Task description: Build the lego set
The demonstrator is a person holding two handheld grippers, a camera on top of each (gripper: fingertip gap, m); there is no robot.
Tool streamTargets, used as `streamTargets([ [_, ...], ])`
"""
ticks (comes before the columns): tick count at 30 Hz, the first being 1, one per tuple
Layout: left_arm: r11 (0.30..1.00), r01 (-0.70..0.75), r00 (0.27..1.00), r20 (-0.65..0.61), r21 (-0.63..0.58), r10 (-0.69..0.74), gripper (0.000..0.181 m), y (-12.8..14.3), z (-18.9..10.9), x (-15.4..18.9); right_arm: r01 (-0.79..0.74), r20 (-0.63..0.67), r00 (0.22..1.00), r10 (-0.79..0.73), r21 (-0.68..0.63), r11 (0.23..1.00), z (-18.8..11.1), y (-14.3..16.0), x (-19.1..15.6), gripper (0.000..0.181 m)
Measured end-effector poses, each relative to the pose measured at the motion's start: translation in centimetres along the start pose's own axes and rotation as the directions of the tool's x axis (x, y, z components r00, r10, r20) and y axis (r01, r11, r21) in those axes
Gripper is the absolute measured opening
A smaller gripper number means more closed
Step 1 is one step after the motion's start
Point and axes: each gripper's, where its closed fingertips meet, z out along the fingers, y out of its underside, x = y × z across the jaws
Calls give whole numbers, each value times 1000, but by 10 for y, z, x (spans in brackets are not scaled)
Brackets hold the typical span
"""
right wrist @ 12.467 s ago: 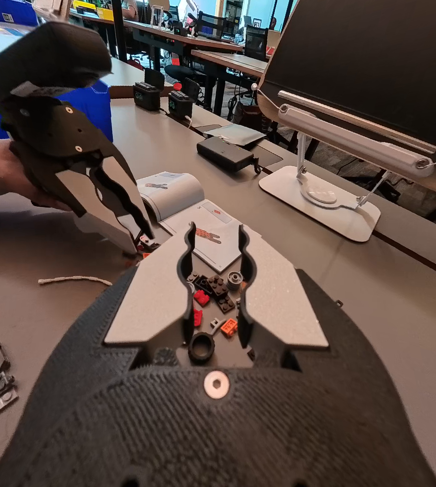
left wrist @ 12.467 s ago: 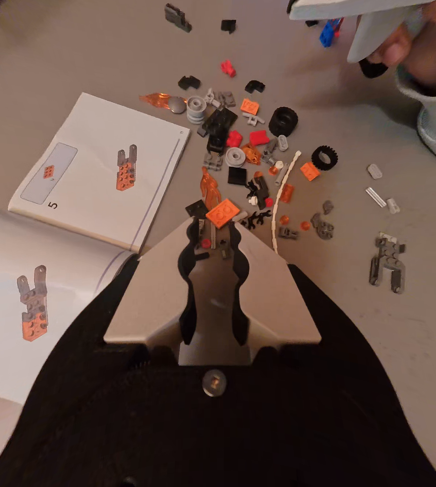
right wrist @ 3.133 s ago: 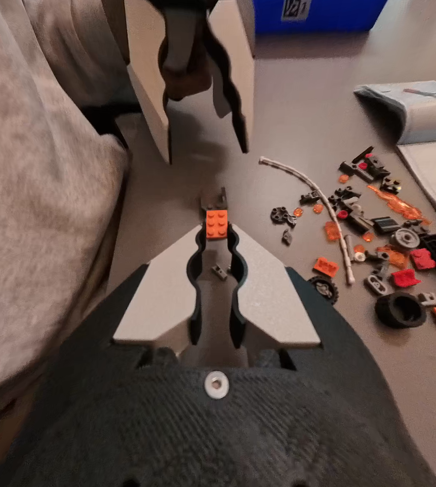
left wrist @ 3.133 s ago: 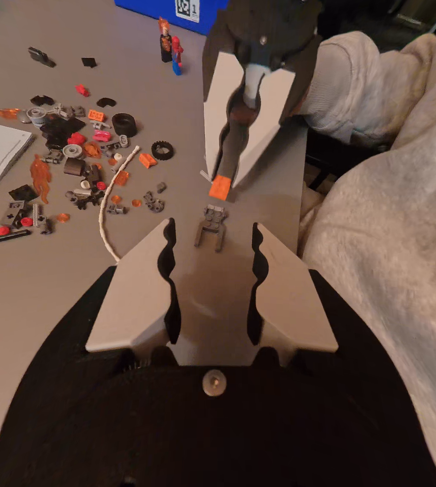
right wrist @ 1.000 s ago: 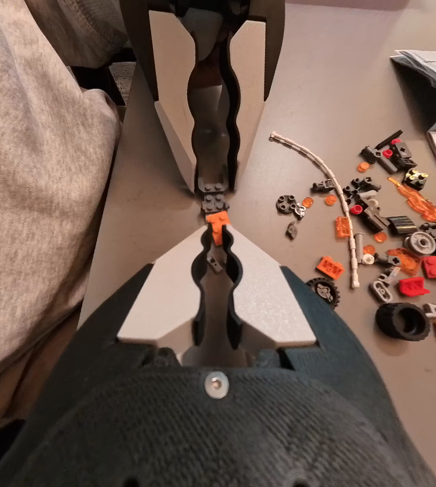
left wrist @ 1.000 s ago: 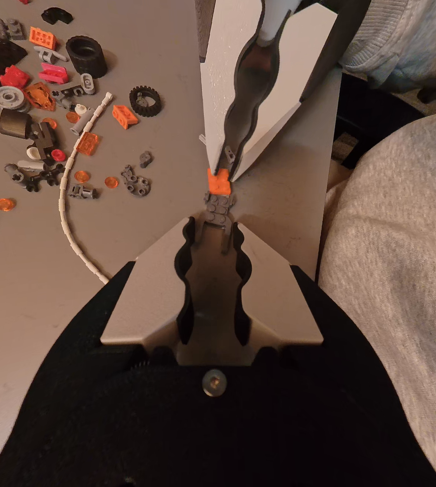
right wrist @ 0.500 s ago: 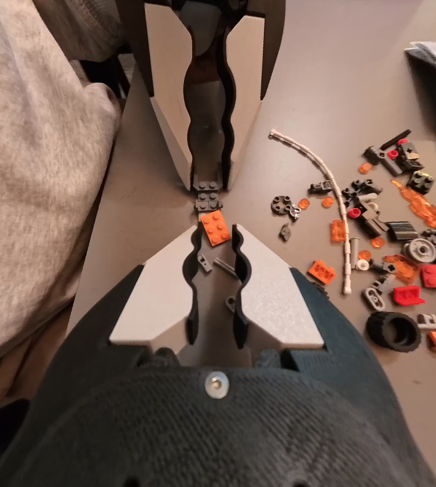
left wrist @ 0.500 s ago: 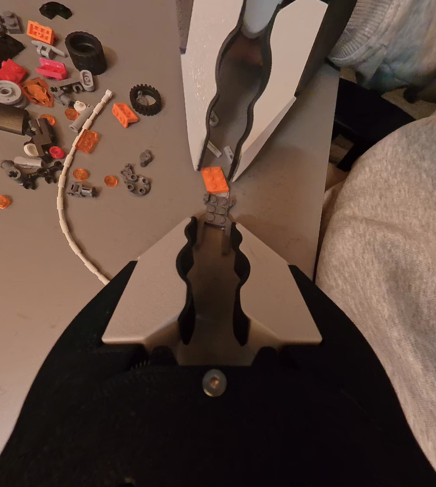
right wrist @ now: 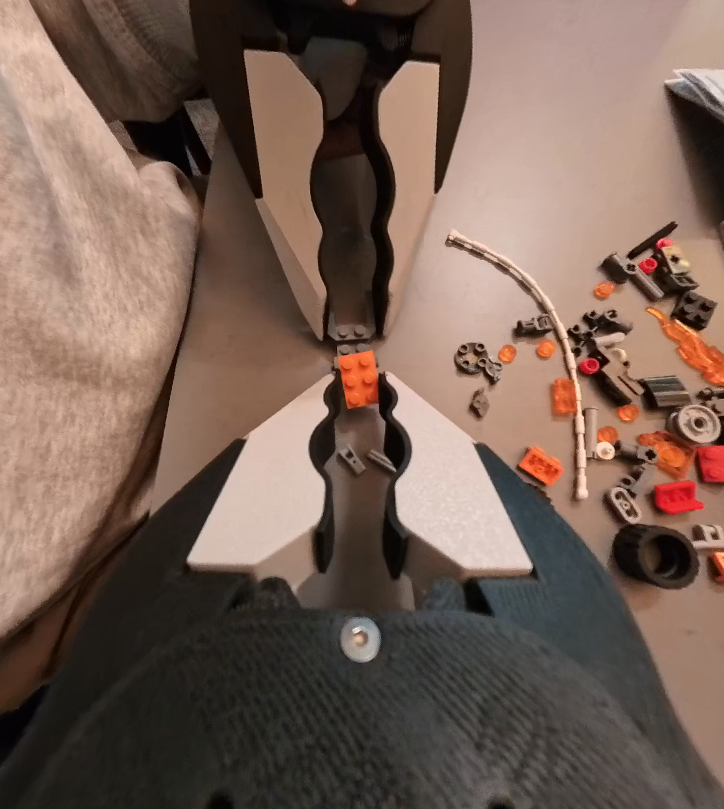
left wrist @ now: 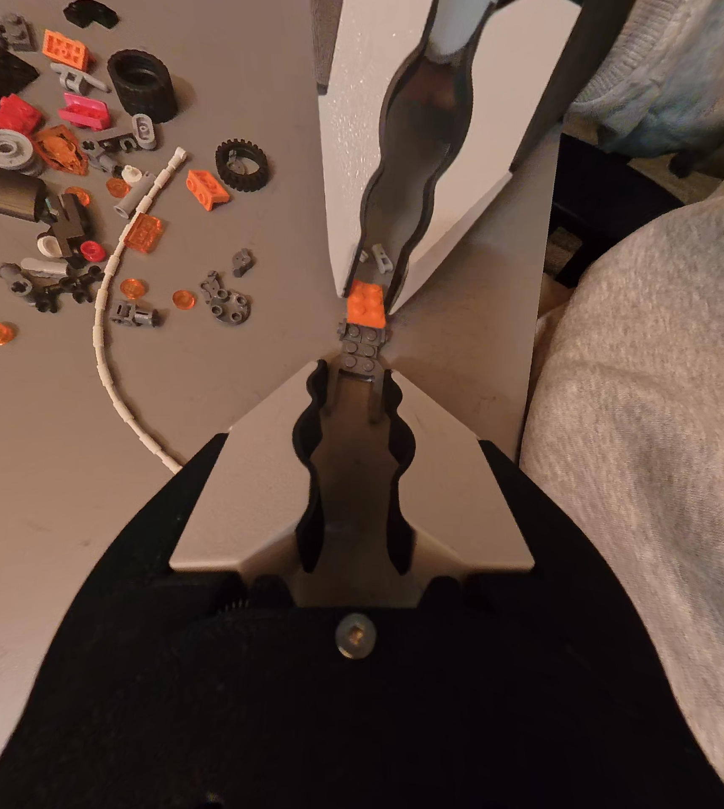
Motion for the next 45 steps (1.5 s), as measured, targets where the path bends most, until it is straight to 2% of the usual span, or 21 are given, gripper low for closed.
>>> streamTargets([
  [1,1000,1,1000,-1,0,-1,24,0,0,0,3,-10,1000,-3,-22,1000,2,0,-1,15],
  [15,1000,-14,1000,18,-2,15,25,-1,2,2,-20,-83,997,4,-194,981,6,-1,-2,15],
  [31,1000,-17,1000,21,-2,17,25,-1,2,2,-90,-52,995,80,-245,965,9,-3,-5,15],
  [45,1000,-17,1000,20,-2,17,25,-1,2,2,-50,-50,998,38,-248,967,9,-5,-8,18],
])
